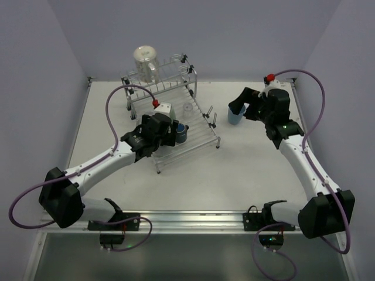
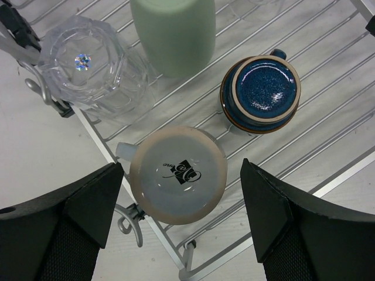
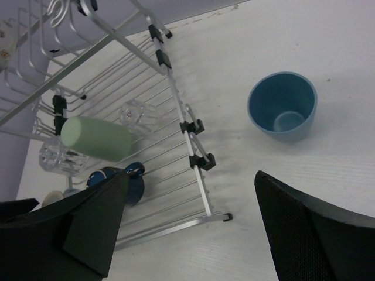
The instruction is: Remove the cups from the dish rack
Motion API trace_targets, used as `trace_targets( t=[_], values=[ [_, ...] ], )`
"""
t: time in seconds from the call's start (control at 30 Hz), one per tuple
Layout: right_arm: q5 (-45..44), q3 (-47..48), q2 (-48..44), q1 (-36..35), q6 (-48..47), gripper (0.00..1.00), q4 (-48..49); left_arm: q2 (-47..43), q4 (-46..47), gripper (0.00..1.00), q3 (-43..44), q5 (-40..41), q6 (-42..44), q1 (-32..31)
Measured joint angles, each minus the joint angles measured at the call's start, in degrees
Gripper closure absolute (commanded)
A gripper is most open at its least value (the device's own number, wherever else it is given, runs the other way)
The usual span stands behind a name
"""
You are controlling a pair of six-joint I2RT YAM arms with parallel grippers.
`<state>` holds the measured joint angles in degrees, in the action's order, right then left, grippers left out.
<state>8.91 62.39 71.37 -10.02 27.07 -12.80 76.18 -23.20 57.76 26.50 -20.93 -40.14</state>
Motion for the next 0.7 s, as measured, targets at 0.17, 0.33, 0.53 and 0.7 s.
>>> trace_targets(
  t=[0.17, 0.33, 0.53, 0.7],
  values=[
    [1.66, -0.72, -0.83, -2.10, 0.85, 0.08, 1.92, 2.08, 0.00, 0.08, 0.00, -1.60, -0.11, 0.00],
    [1.81, -1.03, -0.85, -2.19, 1.07, 0.08, 2.49, 2.51, 0.02, 0.07, 0.00, -1.64, -0.11, 0.00],
    [1.77, -1.03, -1.11, -2.19, 1.05, 0.08, 2.54, 3.82, 0.04, 0.12, 0.00, -1.36, -0.11, 0.00],
    [1.75, -1.03, -1.49, -2.19, 1.03, 0.08, 2.54, 3.85, 0.11, 0.32, -0.02, -0.85, -0.59, 0.00]
  ],
)
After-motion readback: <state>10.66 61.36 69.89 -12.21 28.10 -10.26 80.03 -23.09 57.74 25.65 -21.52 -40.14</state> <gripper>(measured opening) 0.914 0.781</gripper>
